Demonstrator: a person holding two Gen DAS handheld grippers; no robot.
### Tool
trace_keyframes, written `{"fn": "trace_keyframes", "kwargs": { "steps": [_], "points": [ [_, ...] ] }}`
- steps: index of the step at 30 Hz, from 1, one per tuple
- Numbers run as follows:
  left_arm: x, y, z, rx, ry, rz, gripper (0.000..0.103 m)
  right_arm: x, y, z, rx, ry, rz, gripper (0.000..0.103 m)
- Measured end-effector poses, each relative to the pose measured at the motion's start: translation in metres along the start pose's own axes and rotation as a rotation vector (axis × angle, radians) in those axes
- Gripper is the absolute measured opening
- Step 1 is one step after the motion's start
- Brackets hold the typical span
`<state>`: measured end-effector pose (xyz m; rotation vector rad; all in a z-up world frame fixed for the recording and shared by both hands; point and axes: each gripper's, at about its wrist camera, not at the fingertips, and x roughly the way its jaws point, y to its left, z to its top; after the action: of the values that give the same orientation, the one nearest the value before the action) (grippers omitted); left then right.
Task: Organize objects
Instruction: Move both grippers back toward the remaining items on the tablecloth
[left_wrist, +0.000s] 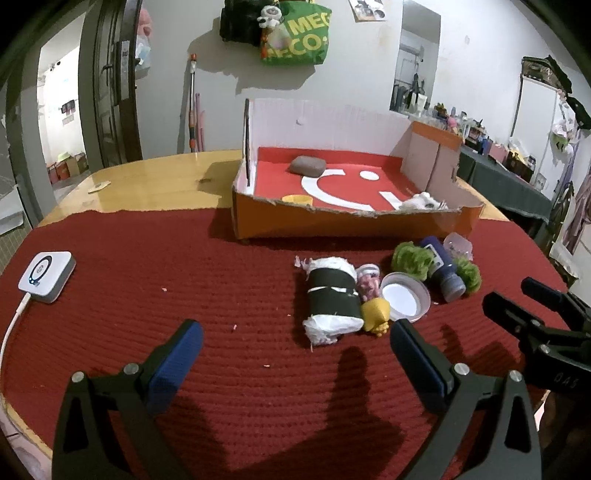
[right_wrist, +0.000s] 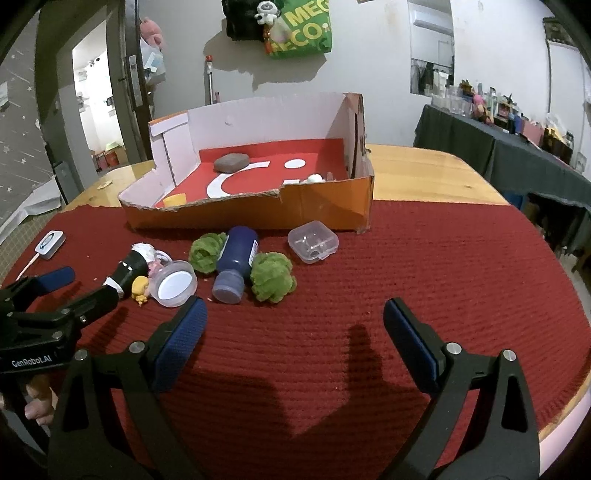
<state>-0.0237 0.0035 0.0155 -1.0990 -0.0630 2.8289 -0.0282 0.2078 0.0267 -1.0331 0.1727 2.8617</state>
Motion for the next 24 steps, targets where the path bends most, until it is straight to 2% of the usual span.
{"fn": "trace_keyframes", "kwargs": {
  "steps": [6, 16, 22, 24],
  "points": [
    [0.007, 0.004, 0.005, 0.006, 0.023, 0.009, 0.103, 0.007, -0.001, 0.002, -0.006, 0.019, -0.008, 0.098],
    [0.021, 0.005, 0.016, 0.095, 0.086, 0.029, 0.103, 0.018, -0.005, 0.011, -0.002, 0.042, -0.020, 0.098],
    [0.023, 0.013, 0.019, 0.115, 0.092, 0.067, 0.103, 0.021, -0.007, 0.014, -0.013, 0.056, -0.026, 0.098],
    [0.024, 0.016, 0.020, 0.115, 0.097, 0.054, 0.102, 0.023, -0.007, 0.016, -0.026, 0.063, -0.032, 0.098]
  ]
}}
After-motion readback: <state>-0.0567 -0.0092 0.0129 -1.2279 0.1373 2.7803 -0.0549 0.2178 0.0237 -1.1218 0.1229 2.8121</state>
